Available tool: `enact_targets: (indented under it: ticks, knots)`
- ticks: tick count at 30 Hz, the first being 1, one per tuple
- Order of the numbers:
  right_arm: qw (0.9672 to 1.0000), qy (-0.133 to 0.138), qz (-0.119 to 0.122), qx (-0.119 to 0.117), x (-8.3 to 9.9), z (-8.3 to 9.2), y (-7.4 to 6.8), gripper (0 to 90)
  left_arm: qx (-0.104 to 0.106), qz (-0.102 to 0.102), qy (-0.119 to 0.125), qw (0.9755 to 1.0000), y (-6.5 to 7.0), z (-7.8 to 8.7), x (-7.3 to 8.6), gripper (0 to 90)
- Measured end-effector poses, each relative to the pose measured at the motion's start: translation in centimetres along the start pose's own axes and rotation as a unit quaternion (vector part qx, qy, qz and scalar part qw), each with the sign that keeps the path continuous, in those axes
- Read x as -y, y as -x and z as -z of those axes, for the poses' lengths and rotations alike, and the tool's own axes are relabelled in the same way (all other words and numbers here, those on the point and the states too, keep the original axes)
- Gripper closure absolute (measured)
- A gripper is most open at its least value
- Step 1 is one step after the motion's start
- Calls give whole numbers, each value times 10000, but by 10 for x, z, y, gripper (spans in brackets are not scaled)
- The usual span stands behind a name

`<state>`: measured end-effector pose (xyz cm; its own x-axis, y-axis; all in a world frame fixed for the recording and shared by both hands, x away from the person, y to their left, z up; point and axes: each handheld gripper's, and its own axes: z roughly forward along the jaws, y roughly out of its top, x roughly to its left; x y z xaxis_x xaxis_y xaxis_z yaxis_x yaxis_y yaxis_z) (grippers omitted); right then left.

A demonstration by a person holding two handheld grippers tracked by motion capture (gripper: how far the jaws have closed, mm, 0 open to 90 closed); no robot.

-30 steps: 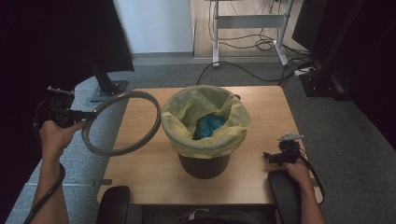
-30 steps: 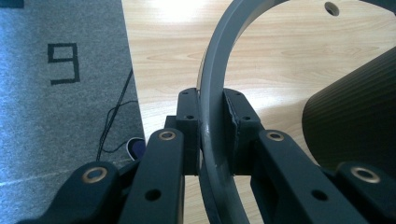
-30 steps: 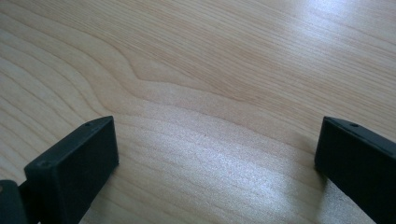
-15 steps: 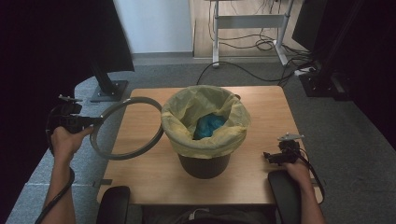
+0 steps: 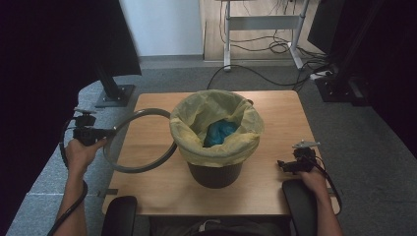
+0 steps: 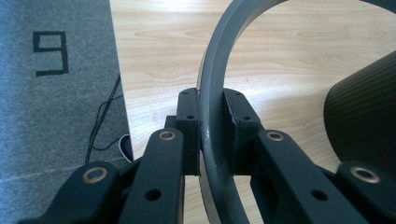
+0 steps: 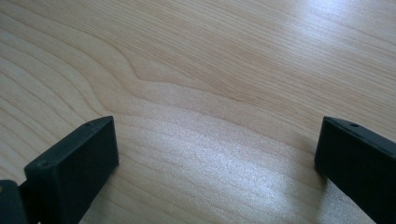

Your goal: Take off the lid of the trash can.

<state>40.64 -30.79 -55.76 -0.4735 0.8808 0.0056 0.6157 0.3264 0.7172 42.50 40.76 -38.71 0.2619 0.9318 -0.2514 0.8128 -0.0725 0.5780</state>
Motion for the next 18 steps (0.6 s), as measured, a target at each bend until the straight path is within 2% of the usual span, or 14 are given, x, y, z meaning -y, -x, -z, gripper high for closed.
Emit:
enact_targets:
  ticks: [13,18]
  knots:
    - [10000,1,-3,-1,0,0,0,0,58,106,-43,9999,-6,-28,15,780]
    - [10000,1,-2,-2,0,0,0,0,-47,96,-99,9999,-9,-39,20,780]
